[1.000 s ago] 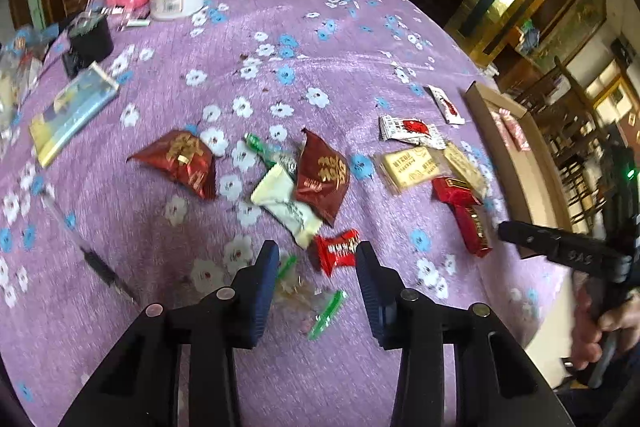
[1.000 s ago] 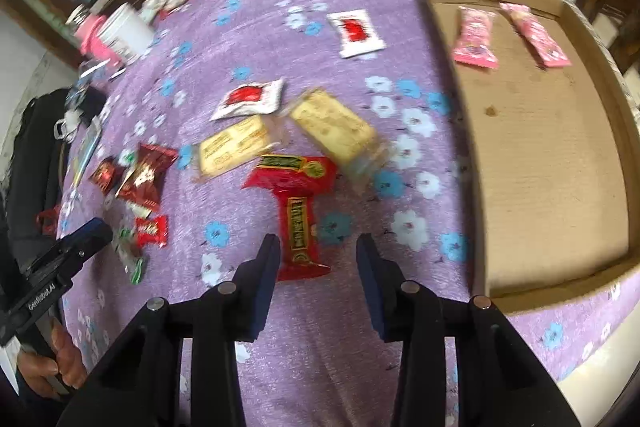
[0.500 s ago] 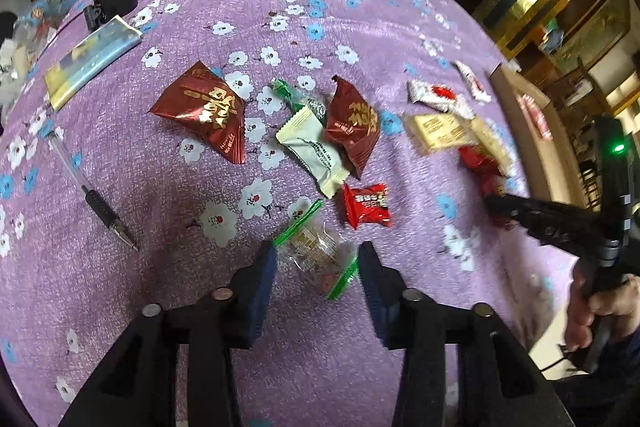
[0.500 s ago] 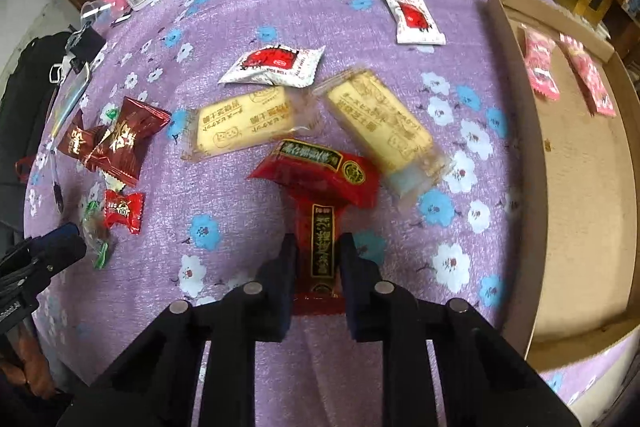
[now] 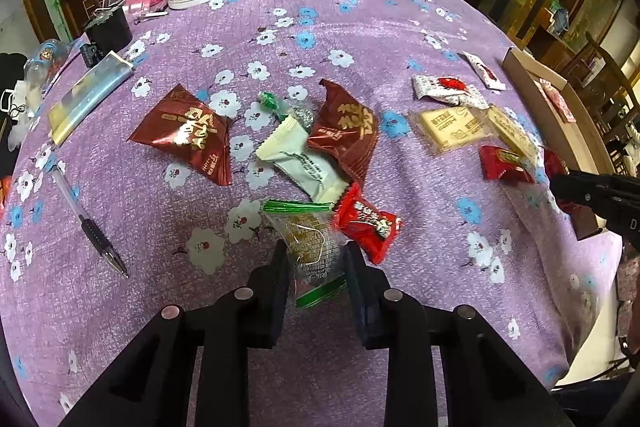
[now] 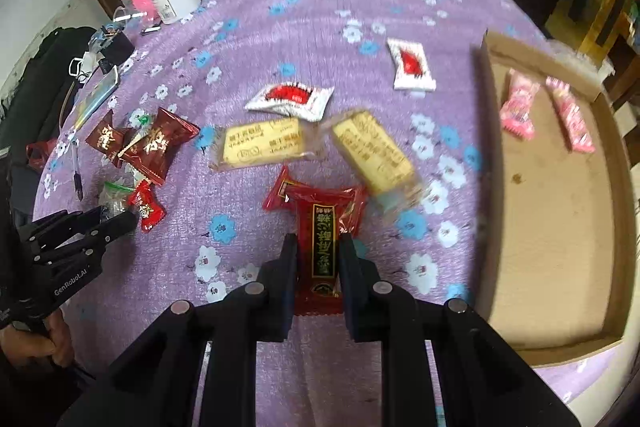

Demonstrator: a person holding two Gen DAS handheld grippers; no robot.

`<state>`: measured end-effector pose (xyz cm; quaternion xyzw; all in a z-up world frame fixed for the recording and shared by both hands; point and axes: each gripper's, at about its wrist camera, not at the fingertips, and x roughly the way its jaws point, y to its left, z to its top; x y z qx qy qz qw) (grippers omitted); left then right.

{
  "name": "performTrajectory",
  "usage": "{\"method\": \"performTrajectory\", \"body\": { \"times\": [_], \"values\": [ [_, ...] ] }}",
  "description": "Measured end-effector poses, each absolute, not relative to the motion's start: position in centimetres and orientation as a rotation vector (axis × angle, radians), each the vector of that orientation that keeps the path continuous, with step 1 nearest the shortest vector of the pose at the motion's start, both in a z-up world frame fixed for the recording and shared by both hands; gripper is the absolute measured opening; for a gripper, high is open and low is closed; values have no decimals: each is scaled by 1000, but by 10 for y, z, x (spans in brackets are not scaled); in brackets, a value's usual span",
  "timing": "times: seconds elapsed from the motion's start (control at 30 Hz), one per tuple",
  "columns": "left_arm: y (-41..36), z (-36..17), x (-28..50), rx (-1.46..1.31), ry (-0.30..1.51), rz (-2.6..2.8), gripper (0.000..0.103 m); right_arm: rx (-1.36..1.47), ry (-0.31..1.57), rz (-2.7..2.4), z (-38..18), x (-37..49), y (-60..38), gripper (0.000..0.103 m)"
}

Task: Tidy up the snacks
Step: 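Grasp the red rectangular snack packet with the right gripper, then carry the red packet into the tray with the right gripper while the left grasps the clear bag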

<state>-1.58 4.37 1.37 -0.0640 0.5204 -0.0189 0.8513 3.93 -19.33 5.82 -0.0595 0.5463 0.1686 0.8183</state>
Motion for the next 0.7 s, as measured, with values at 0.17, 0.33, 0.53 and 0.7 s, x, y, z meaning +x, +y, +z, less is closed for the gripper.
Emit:
{"method": "performTrajectory", "body": {
  "times": [0.17,0.33,0.53,0.7],
  "values": [
    [34,30,-19,-125,1055,-62,28,-187,1100,345,71,34,-189,18],
    [24,48,-20,-111,1020,-82,28,-229,1046,345,82,27,-189,18],
    [5,67,-16,-97,988,-117,28,-248,1010,338,93,23,-197,18],
    [-14,78,-11,-81,972,-153,28,-233,996,313,99,20,-215,18]
  ]
}}
